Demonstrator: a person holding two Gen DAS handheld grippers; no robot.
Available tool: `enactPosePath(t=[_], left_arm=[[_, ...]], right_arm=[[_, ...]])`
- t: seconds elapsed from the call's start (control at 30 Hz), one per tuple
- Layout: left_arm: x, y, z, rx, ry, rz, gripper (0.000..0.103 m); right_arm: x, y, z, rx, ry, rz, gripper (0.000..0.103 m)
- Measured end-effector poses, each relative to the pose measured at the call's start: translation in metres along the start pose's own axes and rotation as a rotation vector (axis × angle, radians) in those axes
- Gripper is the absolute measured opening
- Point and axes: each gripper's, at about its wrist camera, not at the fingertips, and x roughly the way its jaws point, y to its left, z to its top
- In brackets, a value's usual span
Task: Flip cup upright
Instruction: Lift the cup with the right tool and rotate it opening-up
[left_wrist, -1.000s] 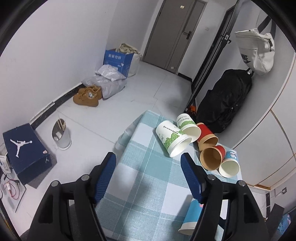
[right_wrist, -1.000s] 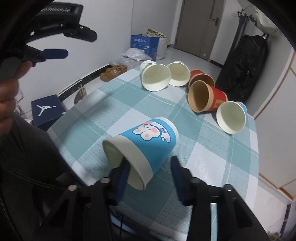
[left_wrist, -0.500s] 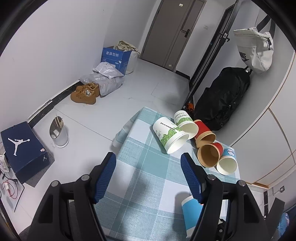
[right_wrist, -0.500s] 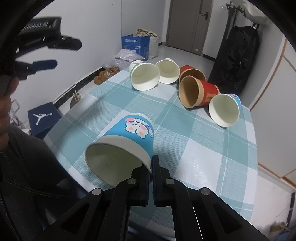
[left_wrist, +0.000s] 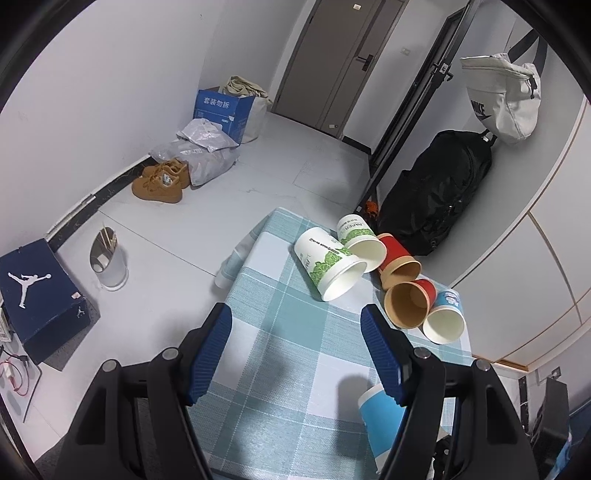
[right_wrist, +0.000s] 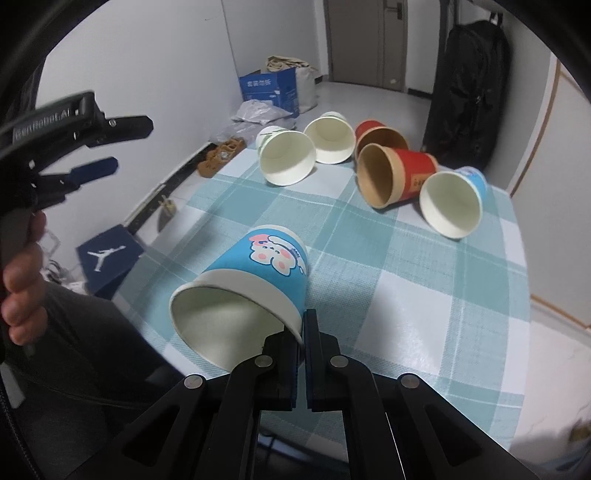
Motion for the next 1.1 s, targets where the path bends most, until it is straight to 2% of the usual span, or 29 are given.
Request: enactPosePath(t=[0.2, 0.33, 0.47, 0.63, 0.87, 1.1], left_arm=[[-0.001, -0.001, 0.000, 0.001, 0.006, -0.015, 0.068], [-0.002, -0.003, 0.000, 0.008, -0.001, -0.007, 0.068], [-0.006, -0.011, -0.001, 0.051, -0.024, 0.002, 0.068], [-0.006, -0.013, -0.002, 0.059, -0.023, -0.006, 0.068], [-0.002, -0.015, -0.003, 0.050, 0.001, -0.024, 0.068], [-0.002, -0.015, -0.003, 0.042, 0.010, -0.023, 0.068]], right_arm=[[-0.011, -0.024, 0.010, 0.105, 0.030, 0.075, 0.002], [-0.020, -0.035, 0.017, 0.125, 0.063, 0.102, 0.002], [-0.027, -0.042, 0.022, 0.133, 0.132, 0.149, 0.002], [-0.026, -0.049, 0.022, 0.136, 0.246, 0.190, 0.002], [-0.007, -0.070, 0.017, 0.242, 0.404, 0.209, 0.002], [0.004, -0.092, 0.020, 0.387, 0.464, 0.249, 0.002]])
